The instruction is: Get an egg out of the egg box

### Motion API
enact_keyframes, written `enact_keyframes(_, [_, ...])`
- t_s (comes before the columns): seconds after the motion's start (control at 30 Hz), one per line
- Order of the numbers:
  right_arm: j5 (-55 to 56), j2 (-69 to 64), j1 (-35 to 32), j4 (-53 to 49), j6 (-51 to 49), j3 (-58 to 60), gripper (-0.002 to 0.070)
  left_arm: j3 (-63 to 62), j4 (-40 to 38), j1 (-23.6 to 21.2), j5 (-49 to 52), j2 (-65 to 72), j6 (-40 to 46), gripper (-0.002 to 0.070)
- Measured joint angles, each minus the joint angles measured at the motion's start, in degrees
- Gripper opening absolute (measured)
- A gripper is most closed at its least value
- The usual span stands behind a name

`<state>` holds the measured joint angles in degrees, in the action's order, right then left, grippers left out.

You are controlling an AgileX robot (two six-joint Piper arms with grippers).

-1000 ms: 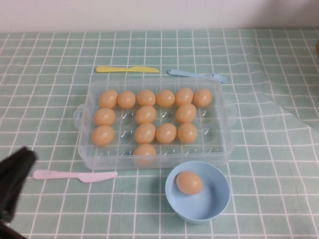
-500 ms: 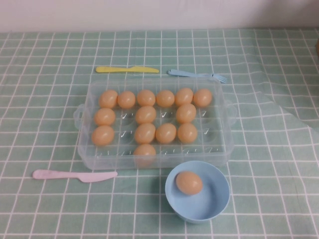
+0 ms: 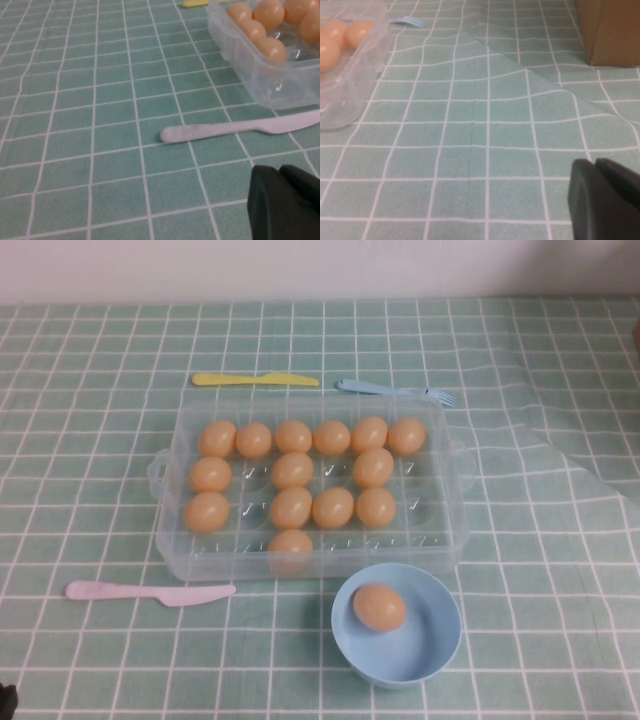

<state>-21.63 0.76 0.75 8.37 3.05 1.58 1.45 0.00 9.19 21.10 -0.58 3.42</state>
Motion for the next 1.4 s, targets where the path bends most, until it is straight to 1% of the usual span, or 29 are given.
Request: enact_keyframes(1.4, [0.0,0.0,0.0,0.0,0.0,0.0,-0.0017,0.0,0.0,0.0,0.0,0.0,0.8,-0.0004])
